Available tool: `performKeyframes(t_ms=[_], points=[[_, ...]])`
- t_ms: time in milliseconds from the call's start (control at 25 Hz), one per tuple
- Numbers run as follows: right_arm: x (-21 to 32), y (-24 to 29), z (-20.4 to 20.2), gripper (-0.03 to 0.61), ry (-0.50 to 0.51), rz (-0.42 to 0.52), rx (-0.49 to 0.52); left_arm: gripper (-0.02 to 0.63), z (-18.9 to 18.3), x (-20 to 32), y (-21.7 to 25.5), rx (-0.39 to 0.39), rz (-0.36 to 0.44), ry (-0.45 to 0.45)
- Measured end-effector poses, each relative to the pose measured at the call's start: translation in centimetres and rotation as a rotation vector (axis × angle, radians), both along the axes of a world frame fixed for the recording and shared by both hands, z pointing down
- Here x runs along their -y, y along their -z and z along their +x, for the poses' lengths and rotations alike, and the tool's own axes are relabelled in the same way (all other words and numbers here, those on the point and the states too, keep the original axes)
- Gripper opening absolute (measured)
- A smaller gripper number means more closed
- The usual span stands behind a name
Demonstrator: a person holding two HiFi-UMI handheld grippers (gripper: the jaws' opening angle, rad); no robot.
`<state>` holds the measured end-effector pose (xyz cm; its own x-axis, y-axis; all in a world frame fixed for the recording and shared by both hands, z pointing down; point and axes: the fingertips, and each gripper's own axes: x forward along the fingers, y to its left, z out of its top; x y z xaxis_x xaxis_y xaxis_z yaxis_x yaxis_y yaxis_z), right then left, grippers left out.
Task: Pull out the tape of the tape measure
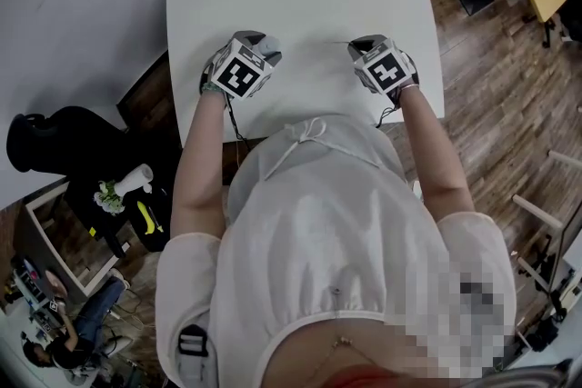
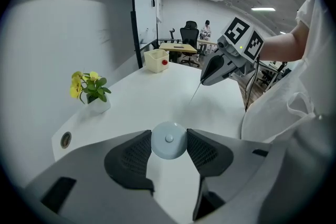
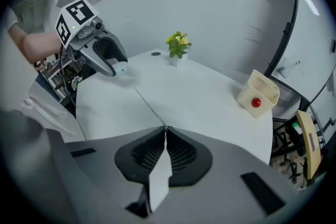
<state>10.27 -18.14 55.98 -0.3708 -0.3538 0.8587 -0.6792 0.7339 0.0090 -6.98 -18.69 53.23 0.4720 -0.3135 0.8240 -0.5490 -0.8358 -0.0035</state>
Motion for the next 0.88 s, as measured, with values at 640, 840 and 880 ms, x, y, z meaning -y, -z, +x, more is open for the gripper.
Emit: performKeyframes(t_ms=[640, 840, 880], points=[[2.1, 0.7, 3.5, 0.017, -0.174, 0.060, -0.043, 0.227, -1.7, 1.3, -0.2, -0.005, 0.018, 0.047], [2.3, 0.8, 4.8, 0.017, -0.211, 0.042, -0.031, 0.227, -3.3, 1.9, -0.2, -0.001, 0.018, 0.086], [2.4, 0.8, 4.9, 0.018, -0.215, 0.044, -0.033, 0.227, -3.4, 2.0, -0.2, -0.003, 0.020, 0.091]])
